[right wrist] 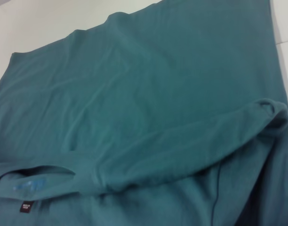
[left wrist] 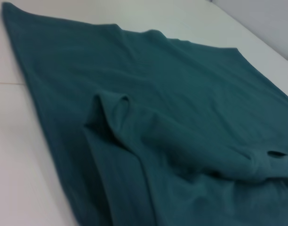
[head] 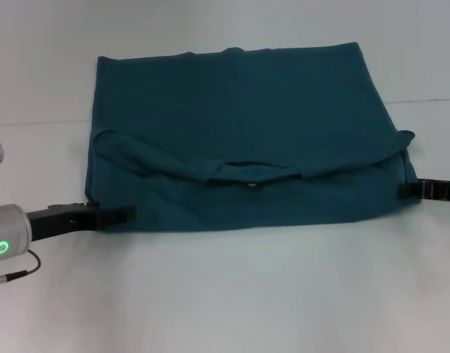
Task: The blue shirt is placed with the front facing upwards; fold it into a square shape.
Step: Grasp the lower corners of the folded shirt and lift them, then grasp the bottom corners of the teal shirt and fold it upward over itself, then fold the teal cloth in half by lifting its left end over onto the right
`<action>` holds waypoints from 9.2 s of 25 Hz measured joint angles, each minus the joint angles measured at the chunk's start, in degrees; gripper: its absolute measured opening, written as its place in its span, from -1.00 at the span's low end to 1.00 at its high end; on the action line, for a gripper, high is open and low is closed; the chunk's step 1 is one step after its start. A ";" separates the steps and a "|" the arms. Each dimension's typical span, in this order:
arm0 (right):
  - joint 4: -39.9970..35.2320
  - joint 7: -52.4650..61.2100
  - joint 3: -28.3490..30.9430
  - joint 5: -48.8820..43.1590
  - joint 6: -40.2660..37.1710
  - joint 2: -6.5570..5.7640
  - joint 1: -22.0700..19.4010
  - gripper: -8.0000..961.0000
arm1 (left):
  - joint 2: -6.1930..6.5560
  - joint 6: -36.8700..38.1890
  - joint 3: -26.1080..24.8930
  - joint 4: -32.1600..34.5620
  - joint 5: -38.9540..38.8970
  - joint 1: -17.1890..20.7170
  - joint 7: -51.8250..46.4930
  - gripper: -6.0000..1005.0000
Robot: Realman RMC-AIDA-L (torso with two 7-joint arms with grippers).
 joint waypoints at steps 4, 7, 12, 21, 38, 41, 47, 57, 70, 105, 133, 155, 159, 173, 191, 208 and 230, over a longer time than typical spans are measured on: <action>0.00 -0.07 0.00 0.00 0.01 0.07 0.04 -0.91 | -0.27 0.59 1.04 0.44 0.03 -0.05 -0.26 0.70; 0.00 -0.06 0.00 0.00 0.00 0.07 0.02 -0.91 | -0.27 1.29 1.27 1.05 0.03 0.07 -0.44 0.70; 0.00 -0.06 0.00 0.00 0.00 0.07 -0.14 -0.91 | -0.27 2.61 1.30 2.35 -0.23 0.37 -0.49 0.70; 0.00 -0.02 0.00 0.00 -0.01 0.13 -0.19 -0.91 | -0.27 5.06 1.08 3.73 -0.44 0.40 -0.52 0.69; 0.00 -0.24 -0.02 0.00 -0.06 0.33 -0.19 -0.91 | -0.25 0.64 1.27 2.66 0.18 1.77 -0.02 0.69; 0.00 -0.24 -0.07 0.00 -0.10 0.33 -0.19 -0.91 | -0.30 0.69 1.35 2.18 0.20 1.72 0.04 0.69; 0.00 -0.24 -0.09 0.00 -0.18 0.33 -0.19 -0.91 | -0.43 1.07 2.16 2.10 0.21 1.45 0.07 0.67; 0.00 -0.24 0.00 0.00 -0.20 0.33 -0.28 -0.91 | -0.53 0.17 3.30 2.45 0.21 0.89 0.13 0.63; 0.00 -0.24 0.00 -0.01 -0.34 0.34 -0.28 -0.91 | -0.53 -1.91 3.72 2.70 1.54 0.68 -0.63 -0.14; -8.49 -11.57 2.38 7.32 -21.41 -0.78 -13.11 -0.91 | 0.71 25.48 -2.20 14.77 4.45 7.88 -6.33 -0.95; -12.84 -27.53 9.09 -0.11 -44.16 -0.62 -24.44 -0.91 | 1.32 55.98 -11.99 20.09 12.52 13.70 -0.98 -0.90; -12.78 -26.93 18.65 -2.19 -44.07 -1.33 -16.88 -0.91 | 3.85 49.65 -18.59 13.88 9.29 6.99 -1.02 -0.86; -12.22 -24.00 18.90 -2.21 -38.46 -2.19 -11.40 -0.91 | 4.84 42.34 -18.66 10.50 7.89 2.84 -3.12 -0.85; -0.30 -22.22 14.20 -2.39 -6.14 -1.18 3.57 -0.91 | 5.63 10.64 -17.81 -2.44 7.69 -11.08 -5.76 -0.83; 7.32 -26.76 10.46 5.27 19.02 1.27 10.11 -0.91 | 3.31 -15.62 -9.74 -6.34 7.65 -15.07 -5.19 -0.79; 12.55 -26.94 8.11 5.75 30.26 1.41 12.05 -0.90 | -0.57 -28.73 1.12 -8.29 7.62 -16.52 -5.02 -0.76; 4.14 -26.61 8.11 13.52 19.86 2.28 4.22 0.55 | -0.45 -18.10 -0.71 0.49 2.59 -9.00 -6.55 0.37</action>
